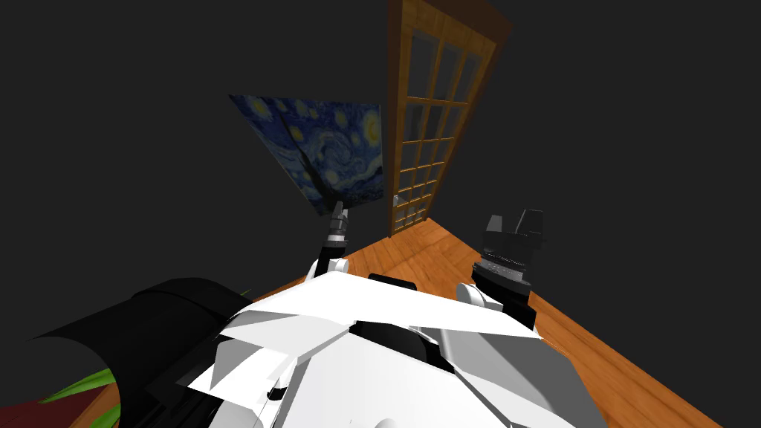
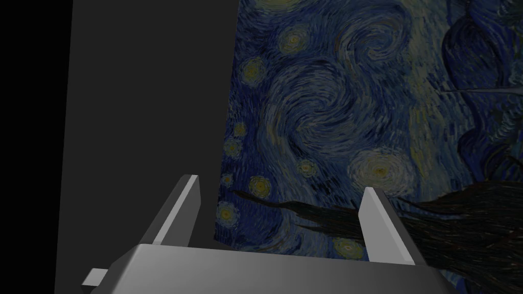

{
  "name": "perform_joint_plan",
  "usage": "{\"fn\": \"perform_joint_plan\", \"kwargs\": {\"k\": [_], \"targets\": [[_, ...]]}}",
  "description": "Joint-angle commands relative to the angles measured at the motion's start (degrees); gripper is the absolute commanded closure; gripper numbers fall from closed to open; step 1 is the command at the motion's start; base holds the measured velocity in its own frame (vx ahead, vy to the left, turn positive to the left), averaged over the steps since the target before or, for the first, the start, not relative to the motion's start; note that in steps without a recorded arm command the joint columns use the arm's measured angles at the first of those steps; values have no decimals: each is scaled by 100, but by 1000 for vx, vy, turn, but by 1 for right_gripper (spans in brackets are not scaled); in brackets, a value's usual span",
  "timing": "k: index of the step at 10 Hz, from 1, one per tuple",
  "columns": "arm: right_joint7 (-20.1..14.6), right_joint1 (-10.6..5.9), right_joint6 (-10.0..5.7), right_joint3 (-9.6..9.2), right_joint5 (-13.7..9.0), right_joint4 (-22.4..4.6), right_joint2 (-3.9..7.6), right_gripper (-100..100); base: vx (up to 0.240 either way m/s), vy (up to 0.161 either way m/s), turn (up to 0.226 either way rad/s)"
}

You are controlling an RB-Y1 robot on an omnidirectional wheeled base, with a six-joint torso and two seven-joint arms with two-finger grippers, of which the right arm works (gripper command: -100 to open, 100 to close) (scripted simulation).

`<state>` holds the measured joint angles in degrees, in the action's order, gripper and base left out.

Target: Pull the door open

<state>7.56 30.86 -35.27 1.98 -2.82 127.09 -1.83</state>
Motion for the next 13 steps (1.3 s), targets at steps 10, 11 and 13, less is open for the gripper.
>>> {"fn": "perform_joint_plan", "kwargs": {"k": [10,11,13], "targets": [[1061,-478,-296,160,395,-1450,329,-100,79,-10,100],[1195,-538,-334,180,445,-1652,362,-100,103,-24,159],[1465,-659,-409,221,546,-1974,426,-100,89,-24,131]]}}
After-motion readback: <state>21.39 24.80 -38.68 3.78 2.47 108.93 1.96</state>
